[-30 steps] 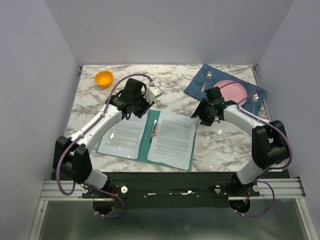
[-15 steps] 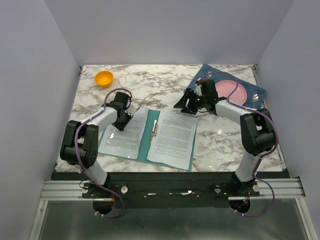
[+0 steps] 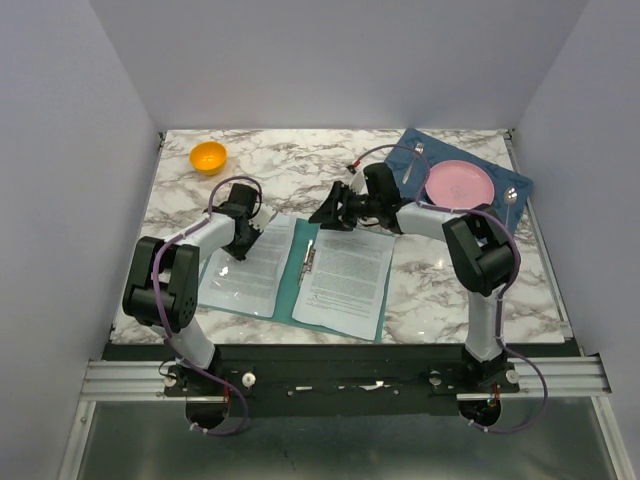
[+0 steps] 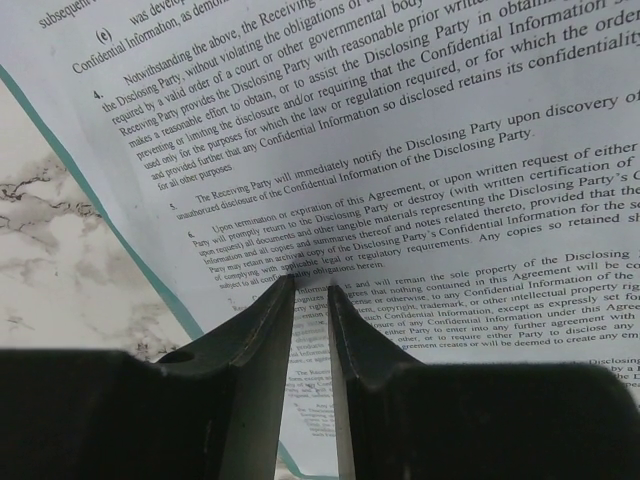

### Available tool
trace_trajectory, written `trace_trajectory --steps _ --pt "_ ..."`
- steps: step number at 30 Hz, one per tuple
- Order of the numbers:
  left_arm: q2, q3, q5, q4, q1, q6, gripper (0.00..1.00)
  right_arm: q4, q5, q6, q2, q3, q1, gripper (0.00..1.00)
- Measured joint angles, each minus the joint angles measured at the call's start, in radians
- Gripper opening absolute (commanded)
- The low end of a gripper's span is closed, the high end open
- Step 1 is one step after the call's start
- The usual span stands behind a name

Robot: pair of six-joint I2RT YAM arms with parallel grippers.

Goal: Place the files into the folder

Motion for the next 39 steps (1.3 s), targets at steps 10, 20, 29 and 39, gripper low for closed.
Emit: trace_trajectory --steps 10,20,29,39 --pt "0.001 0.000 0.006 -0.002 0.000 -0.012 0.31 0.035 -0.011 0.024 0.114 0.033 0.027 0.67" --pt "0.001 0.001 0.007 -0.004 0.000 -0.013 0.31 0.059 -0.027 0.048 0.175 0.085 0.038 0.67" --pt "0.001 0.001 0.007 -0.004 0.000 -0.013 0.31 0.088 -0.044 0.068 0.209 0.089 0.051 0.66" --pt "0.001 0.001 0.006 -0.004 0.000 -0.014 0.30 0.134 -0.063 0.096 0.219 0.088 0.056 0.63"
